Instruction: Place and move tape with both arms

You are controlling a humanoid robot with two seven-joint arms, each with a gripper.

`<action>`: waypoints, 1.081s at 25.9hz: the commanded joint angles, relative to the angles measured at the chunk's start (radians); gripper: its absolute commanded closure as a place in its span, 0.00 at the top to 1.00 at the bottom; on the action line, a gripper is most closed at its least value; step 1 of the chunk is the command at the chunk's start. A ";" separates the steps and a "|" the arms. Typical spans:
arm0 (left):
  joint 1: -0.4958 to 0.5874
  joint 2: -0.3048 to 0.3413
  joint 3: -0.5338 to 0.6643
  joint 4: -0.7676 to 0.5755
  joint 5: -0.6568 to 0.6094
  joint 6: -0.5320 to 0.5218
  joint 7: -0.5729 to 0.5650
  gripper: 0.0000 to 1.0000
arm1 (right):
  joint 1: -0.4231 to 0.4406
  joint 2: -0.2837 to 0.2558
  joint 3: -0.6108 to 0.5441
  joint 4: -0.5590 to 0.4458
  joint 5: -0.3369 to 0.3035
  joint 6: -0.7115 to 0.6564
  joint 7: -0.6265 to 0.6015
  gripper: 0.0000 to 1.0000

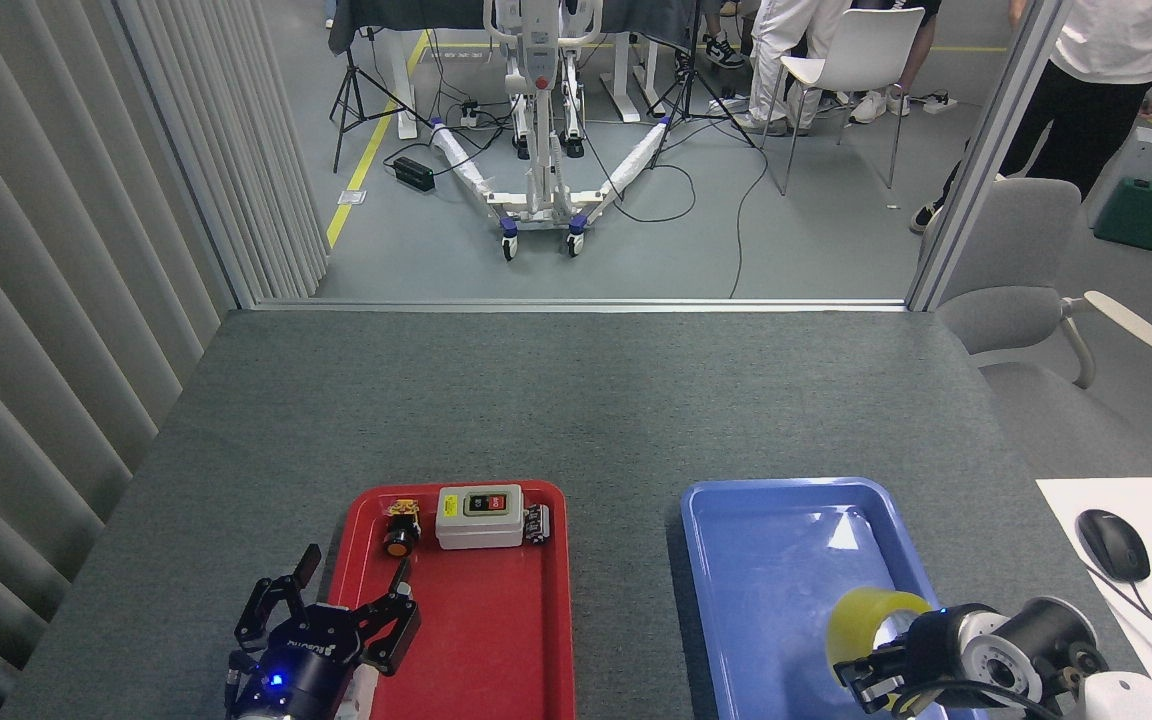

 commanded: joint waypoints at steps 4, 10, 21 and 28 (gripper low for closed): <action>0.001 -0.005 0.007 0.005 0.000 -0.005 0.002 1.00 | 0.002 -0.006 0.001 0.006 0.004 0.016 -0.011 0.44; 0.001 -0.005 0.008 0.014 0.002 -0.005 0.000 1.00 | 0.005 -0.005 0.001 0.005 0.025 0.043 -0.071 0.68; 0.001 -0.013 0.030 0.014 0.000 -0.022 -0.005 1.00 | 0.087 0.006 -0.129 -0.012 0.025 0.048 -0.620 0.84; 0.001 -0.039 0.088 0.009 0.002 -0.110 -0.014 1.00 | 0.170 0.034 -0.172 -0.009 0.146 0.055 -1.154 0.88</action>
